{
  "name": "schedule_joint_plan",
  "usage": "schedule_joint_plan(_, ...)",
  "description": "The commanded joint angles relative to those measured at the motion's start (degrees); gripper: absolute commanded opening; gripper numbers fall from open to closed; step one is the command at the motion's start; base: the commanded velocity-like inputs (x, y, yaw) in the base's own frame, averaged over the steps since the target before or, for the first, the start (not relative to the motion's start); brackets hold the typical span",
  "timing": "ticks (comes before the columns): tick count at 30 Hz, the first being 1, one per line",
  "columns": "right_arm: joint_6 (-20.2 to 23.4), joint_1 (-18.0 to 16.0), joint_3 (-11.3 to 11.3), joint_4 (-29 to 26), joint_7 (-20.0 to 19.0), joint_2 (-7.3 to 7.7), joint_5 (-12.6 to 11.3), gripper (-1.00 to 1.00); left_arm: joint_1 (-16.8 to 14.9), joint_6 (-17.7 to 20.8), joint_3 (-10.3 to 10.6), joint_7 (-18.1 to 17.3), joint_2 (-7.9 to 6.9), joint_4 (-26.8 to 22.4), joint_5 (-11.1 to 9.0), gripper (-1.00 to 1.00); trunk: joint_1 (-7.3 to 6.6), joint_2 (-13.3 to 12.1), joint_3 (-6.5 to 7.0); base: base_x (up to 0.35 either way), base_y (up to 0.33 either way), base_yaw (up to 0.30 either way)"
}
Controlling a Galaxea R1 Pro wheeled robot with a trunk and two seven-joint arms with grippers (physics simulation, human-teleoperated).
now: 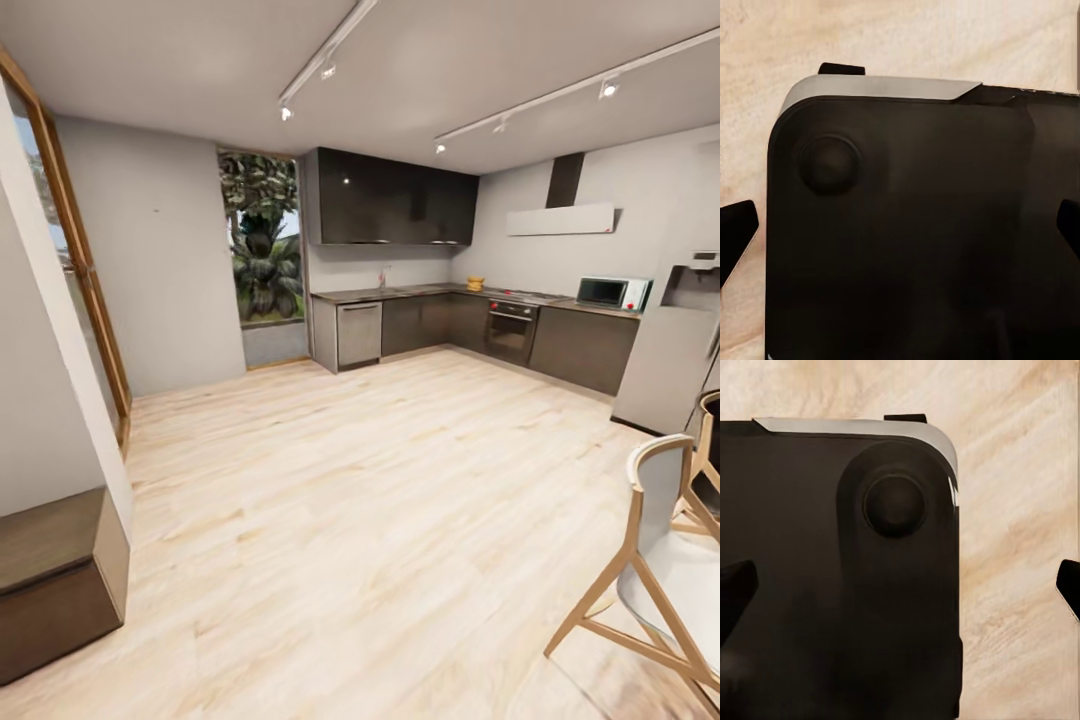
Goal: In the kitchen, take the popcorn bag from the countertop, put it into the microwave, and heat it until the popcorn is cooked so the cooked popcorn ends up inside the bag.
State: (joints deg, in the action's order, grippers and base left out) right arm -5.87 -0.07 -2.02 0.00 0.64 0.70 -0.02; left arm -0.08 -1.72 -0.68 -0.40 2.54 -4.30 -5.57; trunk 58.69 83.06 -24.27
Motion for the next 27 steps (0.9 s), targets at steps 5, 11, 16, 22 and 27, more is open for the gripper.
schedule_joint_plan(5,-0.19,0.01,0.07,0.00,0.07,0.01,0.10,1.00,-0.01,-0.13,-0.02,-0.04,0.01,0.00,-0.58,1.00,0.03,0.02,-0.05,0.323,0.000,0.000)
schedule_joint_plan(11,-0.22,-0.01,0.01,0.00,0.07,0.01,0.07,1.00,-0.01,-0.13,-0.03,0.05,0.01,0.07,-0.58,1.00,0.03,0.02,-0.05,0.323,0.000,0.000)
schedule_joint_plan(16,-0.22,-0.01,0.00,0.00,0.07,-0.07,0.06,1.00,-0.01,-0.13,-0.02,0.13,0.03,0.09,-0.58,1.00,0.03,0.02,-0.05,0.323,0.000,0.000)
schedule_joint_plan(22,-0.28,-0.01,0.00,-0.01,0.08,0.00,0.10,1.00,-0.01,-0.13,-0.02,0.05,0.03,0.09,-0.58,1.00,0.03,0.02,-0.05,0.323,0.000,0.000)
schedule_joint_plan(27,-0.28,-0.01,-0.10,-0.08,0.07,-0.35,0.15,1.00,-0.01,-0.13,-0.02,0.05,0.09,0.09,-0.58,1.00,0.03,0.02,-0.05,0.323,0.000,0.000)
